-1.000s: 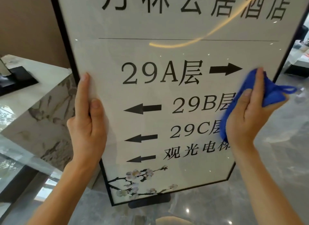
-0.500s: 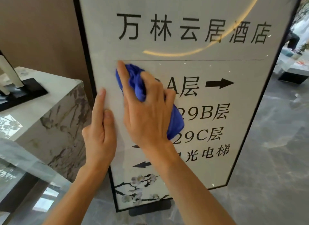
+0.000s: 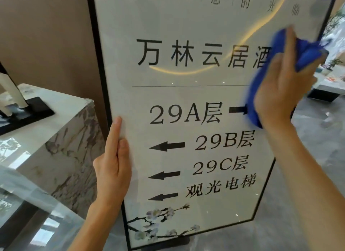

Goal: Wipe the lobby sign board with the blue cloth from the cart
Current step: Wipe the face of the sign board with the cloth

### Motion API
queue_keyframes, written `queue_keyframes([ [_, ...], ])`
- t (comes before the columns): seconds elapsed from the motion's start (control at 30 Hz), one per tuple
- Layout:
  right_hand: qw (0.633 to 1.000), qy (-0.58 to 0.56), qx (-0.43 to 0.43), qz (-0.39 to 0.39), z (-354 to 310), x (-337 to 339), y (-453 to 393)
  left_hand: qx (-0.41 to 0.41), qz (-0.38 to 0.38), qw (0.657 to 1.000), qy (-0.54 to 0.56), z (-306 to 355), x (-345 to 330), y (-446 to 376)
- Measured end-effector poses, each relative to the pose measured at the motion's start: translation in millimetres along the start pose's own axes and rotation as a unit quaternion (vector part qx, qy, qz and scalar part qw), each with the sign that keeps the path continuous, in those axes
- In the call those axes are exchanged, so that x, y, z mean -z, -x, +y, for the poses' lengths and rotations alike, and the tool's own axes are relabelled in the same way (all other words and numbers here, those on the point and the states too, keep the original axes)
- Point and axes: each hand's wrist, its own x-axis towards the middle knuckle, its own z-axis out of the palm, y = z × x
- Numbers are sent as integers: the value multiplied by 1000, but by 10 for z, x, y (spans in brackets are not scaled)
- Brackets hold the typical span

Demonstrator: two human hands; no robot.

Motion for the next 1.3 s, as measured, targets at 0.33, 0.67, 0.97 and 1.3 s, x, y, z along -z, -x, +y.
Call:
queue_keyframes([
  [0.33, 995, 28, -96, 0, 375, 161, 582, 26, -28, 999, -15, 43, 47, 17],
  [0.67, 992, 13, -116, -54, 339, 247, 614, -39, -27, 998, 51, 577, 139, -1019],
  [0.97, 989, 3, -130, -66, 242, 275, 557, -50, -15, 992, 112, 707, 89, -1358],
  [1.3, 995, 9, 17, -95, -1116, -41, 591, -58, -5, 993, 105, 731, 88, -1326],
])
